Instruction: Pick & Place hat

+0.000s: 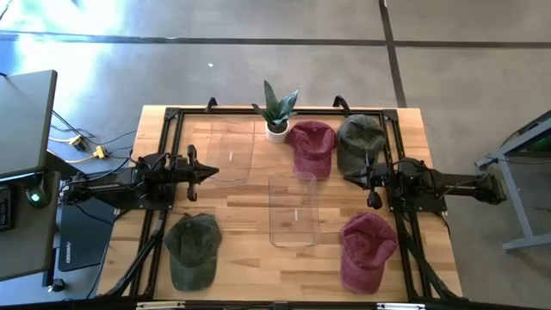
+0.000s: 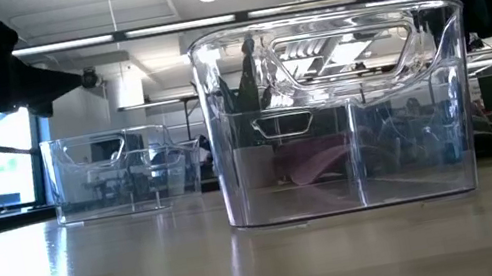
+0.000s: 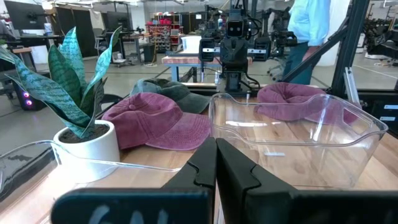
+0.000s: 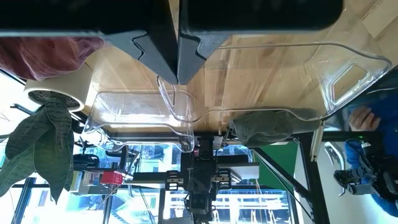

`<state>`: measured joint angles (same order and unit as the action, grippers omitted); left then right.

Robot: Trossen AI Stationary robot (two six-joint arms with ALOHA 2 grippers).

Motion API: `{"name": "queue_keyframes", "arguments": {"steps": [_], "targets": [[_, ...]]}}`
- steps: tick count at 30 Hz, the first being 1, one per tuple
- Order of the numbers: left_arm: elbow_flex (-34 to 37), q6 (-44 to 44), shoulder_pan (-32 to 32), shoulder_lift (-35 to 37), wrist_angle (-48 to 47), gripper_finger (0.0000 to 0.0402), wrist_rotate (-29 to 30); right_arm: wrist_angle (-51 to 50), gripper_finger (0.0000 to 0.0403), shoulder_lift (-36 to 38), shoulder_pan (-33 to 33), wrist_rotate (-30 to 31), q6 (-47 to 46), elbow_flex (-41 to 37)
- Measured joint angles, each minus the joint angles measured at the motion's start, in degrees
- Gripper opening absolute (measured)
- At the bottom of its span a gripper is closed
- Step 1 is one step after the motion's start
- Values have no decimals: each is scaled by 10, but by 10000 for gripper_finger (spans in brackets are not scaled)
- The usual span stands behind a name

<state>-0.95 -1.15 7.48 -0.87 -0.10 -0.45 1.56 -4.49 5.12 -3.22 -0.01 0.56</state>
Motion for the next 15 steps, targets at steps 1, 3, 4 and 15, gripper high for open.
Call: {"name": "queue_keyframes", "arguments": {"steps": [1, 3, 4, 15], "targets": [[0, 0, 0, 0, 0, 0, 0, 0, 0, 0, 0, 0, 0, 0], [0, 0, 0, 0, 0, 0, 0, 0, 0, 0, 0, 0, 0, 0], [0, 0, 0, 0, 0, 0, 0, 0, 0, 0, 0, 0, 0, 0], [0, 0, 0, 0, 0, 0, 0, 17, 0, 2, 1, -29, -28, 0]]}}
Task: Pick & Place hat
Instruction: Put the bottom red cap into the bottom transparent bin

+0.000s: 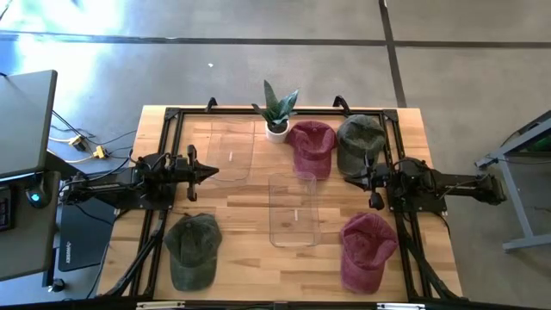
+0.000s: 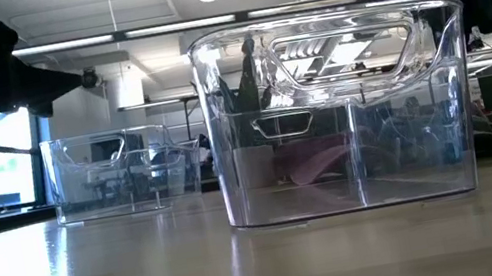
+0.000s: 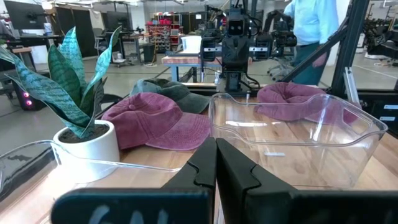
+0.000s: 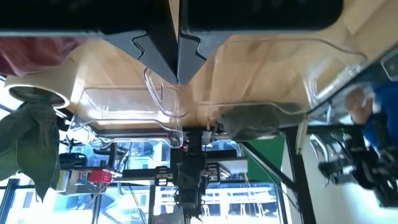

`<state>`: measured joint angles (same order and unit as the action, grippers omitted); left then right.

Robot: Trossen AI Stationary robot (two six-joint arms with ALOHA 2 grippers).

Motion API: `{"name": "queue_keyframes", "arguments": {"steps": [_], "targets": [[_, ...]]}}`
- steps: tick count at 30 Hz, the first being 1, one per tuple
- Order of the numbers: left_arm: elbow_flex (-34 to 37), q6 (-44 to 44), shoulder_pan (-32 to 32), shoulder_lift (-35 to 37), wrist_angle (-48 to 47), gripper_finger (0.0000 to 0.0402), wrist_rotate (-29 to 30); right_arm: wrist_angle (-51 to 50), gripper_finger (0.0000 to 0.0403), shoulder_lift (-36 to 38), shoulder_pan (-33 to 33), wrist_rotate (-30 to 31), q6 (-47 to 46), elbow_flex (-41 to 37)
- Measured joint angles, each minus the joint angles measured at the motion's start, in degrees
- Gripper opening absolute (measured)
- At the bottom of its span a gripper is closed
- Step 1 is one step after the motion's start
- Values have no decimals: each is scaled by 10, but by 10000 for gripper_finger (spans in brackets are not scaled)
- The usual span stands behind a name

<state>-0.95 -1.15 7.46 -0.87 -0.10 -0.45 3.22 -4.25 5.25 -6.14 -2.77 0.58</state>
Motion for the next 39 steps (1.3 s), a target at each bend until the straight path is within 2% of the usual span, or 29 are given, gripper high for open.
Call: {"name": "queue_keyframes", "arguments": {"steps": [4, 7, 14, 20, 24, 29, 34, 39], "targets": [[0, 0, 0, 0, 0, 0, 0, 2, 0, -1, 0, 4, 16, 0], [0, 0, 0, 0, 0, 0, 0, 3, 0, -1, 0, 34, 47, 0], [0, 0, 0, 0, 0, 0, 0, 17, 0, -2, 0, 69, 52, 0], [0, 0, 0, 0, 0, 0, 0, 85, 0, -3, 0, 77, -6, 0], [0, 0, 0, 0, 0, 0, 0, 128, 0, -2, -8, 46, -26, 4], [0, 0, 0, 0, 0, 0, 0, 78, 0, -6, -44, 56, -34, 48], [0, 0, 0, 0, 0, 0, 0, -48, 0, -40, -92, 127, -33, 112], [0, 0, 0, 0, 0, 0, 0, -135, 0, -117, -136, 191, -64, 169]]}}
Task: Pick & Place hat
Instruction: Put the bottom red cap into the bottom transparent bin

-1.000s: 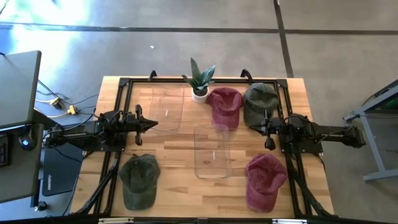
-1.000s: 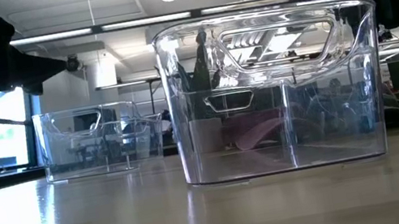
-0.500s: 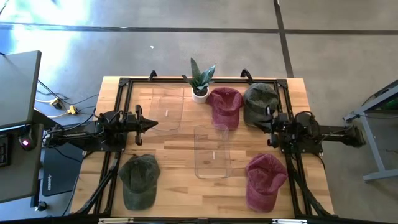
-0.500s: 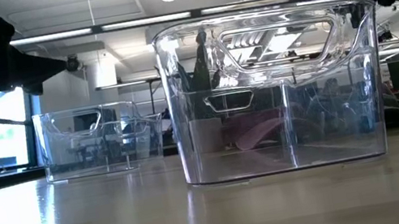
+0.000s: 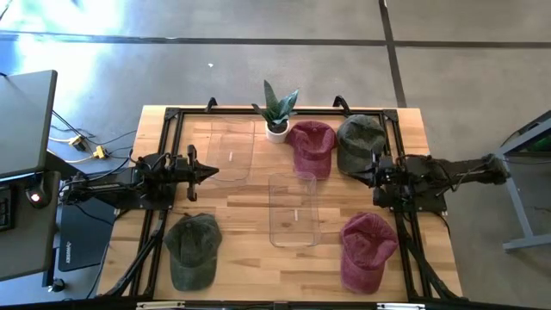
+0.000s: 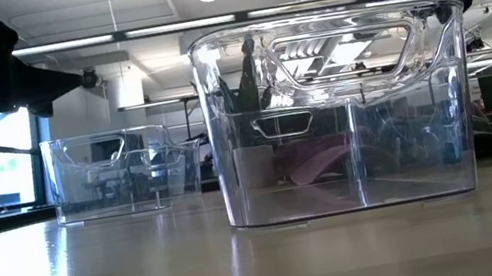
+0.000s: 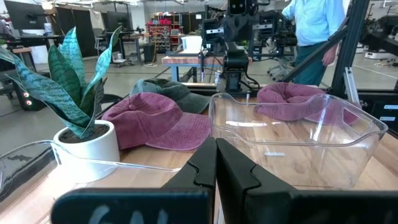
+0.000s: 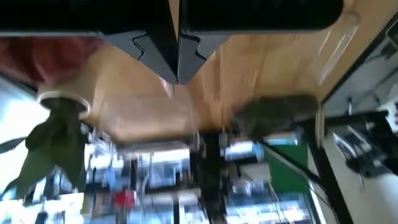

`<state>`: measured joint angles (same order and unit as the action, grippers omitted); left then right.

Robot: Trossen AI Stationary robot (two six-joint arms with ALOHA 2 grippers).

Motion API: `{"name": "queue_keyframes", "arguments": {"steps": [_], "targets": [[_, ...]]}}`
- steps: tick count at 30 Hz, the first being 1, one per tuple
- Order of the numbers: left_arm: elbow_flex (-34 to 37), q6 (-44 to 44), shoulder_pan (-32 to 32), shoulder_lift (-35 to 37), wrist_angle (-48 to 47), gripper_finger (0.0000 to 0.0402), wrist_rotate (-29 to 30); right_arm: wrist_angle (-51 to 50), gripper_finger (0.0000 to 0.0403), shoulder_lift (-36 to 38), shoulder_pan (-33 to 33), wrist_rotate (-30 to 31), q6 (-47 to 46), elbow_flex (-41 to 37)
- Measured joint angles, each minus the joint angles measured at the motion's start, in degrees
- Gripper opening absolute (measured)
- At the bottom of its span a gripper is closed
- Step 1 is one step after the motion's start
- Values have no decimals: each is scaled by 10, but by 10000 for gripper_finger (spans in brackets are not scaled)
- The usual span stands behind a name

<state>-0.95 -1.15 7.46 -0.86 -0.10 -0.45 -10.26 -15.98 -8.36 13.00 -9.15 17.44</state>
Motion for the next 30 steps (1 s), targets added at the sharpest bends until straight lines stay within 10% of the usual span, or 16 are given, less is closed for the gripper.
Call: {"name": "queue_keyframes", "arguments": {"steps": [24, 30], "targets": [[0, 59, 0, 0, 0, 0, -2, -297, 0, -472, -273, 26, -313, 360], [0, 87, 0, 0, 0, 0, -3, -343, 0, -560, -324, 54, -227, 439]]}}
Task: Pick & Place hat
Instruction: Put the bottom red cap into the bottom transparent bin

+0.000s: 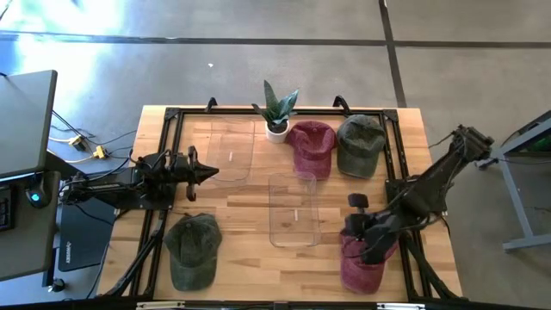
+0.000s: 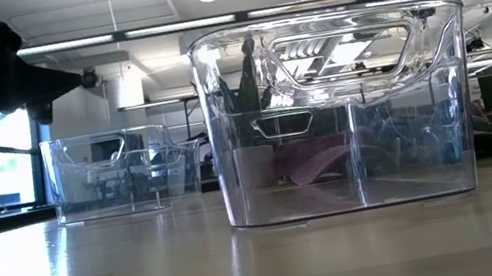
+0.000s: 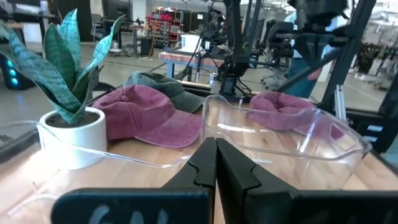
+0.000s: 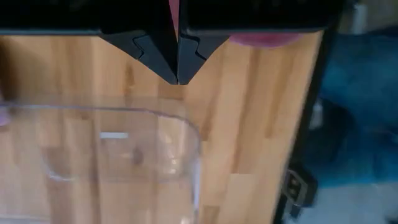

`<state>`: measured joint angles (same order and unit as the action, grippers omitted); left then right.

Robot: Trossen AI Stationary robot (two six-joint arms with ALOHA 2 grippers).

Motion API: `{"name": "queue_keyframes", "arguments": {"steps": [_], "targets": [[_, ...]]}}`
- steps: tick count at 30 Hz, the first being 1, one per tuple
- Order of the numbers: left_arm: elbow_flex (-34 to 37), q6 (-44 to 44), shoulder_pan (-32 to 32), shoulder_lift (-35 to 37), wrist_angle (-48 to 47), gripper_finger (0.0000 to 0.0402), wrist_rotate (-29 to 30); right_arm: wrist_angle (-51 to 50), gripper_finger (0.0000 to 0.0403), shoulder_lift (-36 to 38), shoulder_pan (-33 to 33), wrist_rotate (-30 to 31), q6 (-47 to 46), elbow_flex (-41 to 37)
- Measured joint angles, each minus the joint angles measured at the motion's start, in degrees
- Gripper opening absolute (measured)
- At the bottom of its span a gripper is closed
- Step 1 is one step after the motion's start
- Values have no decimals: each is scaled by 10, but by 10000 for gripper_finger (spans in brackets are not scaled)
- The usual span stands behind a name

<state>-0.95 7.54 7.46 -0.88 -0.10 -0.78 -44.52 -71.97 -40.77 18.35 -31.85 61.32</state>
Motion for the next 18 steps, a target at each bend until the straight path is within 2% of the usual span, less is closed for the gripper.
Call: {"name": "queue_keyframes", "arguments": {"steps": [4, 10, 13, 18], "targets": [[0, 33, 0, 0, 0, 0, 0, -14, 1, -52, -3, -14, -26, 55], [0, 0, 0, 0, 0, 0, 14, -17, 26, -134, -33, -37, -42, 107], [0, 2, 0, 0, 7, 0, 17, -16, 57, -180, -40, -54, -89, 137], [0, -1, 0, 0, 1, 0, 15, -29, 130, -261, -38, -139, -176, 196]]}}
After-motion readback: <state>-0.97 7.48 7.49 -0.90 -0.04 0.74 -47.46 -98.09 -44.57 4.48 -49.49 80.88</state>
